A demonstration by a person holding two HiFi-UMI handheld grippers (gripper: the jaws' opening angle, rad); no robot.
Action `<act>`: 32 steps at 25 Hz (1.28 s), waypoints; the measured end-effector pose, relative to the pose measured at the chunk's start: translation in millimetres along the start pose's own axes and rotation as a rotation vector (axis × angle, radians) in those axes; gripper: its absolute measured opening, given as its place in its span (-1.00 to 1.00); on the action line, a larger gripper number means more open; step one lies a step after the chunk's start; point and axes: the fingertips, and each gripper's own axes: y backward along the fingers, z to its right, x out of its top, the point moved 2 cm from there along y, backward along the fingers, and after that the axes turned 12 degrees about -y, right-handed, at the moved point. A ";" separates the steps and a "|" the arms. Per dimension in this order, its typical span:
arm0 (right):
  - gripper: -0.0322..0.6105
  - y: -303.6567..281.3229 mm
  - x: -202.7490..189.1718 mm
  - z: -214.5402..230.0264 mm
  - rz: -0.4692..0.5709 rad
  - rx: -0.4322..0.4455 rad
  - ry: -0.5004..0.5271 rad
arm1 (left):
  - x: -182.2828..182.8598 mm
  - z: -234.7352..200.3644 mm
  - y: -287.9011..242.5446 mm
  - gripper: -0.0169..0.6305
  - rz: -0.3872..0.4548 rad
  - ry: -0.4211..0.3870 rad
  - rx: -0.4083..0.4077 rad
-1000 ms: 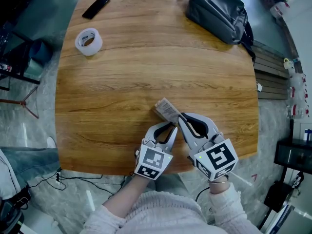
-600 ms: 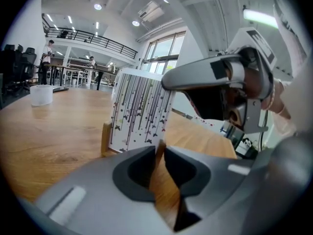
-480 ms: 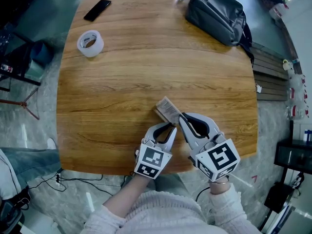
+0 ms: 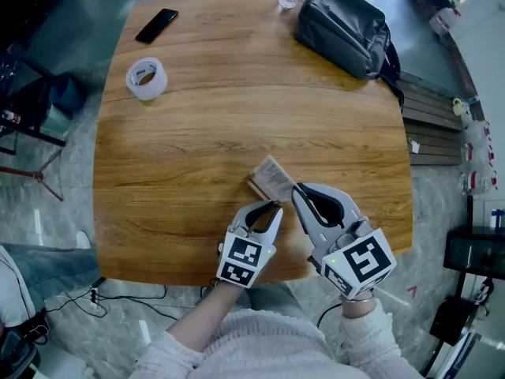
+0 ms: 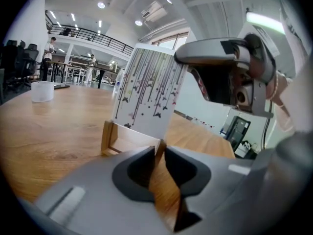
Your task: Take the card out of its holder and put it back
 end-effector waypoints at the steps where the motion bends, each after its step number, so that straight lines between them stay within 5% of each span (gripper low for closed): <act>1: -0.86 1.9 2.4 -0.3 0.009 -0.001 0.000 | 0.0 -0.1 -0.2 -0.74 -0.001 -0.001 -0.001; 32: -0.86 35.1 30.8 1.6 0.109 -0.071 0.000 | 4.8 2.3 15.2 -0.65 0.002 -0.017 -0.044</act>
